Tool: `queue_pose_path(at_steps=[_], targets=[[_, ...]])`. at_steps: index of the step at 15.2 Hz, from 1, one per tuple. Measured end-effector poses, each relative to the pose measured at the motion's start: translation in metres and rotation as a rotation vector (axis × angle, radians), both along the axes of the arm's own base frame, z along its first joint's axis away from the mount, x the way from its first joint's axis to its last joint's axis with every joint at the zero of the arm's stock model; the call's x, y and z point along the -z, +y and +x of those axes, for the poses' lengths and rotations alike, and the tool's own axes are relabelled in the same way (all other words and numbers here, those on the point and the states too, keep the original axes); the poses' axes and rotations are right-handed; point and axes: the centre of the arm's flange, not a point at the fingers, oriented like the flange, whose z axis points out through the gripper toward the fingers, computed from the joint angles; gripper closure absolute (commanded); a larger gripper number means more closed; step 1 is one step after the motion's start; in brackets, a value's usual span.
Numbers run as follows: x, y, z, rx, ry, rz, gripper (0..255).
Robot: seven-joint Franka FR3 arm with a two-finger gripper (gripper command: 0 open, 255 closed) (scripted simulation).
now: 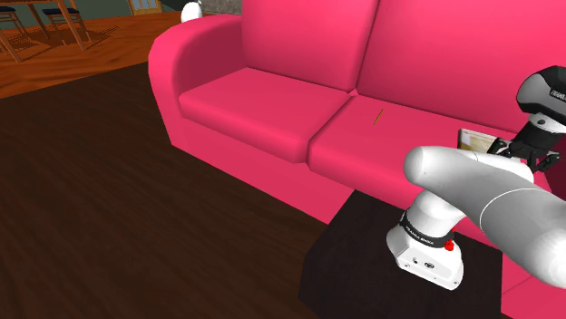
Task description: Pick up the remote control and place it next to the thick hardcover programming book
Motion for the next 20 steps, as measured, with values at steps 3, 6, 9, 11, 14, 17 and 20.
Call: queue_pose_path(at_steps=[3, 6, 9, 11, 14, 17, 20], targets=[[0.017, 0.000, 0.000, 0.000, 0.000, 0.000, 255], [0.032, 0.000, 0.000, 0.000, 0.000, 0.000, 255], [0.047, -0.001, 0.001, 0.000, 0.000, 0.000, 255], [0.050, 0.000, 0.000, 0.000, 0.000, 0.000, 255], [0.051, 0.000, 0.000, 0.000, 0.000, -0.001, 255], [0.051, 0.000, 0.000, 0.000, 0.000, -0.001, 0], [0.051, 0.000, 0.000, 0.000, 0.000, -0.001, 0]])
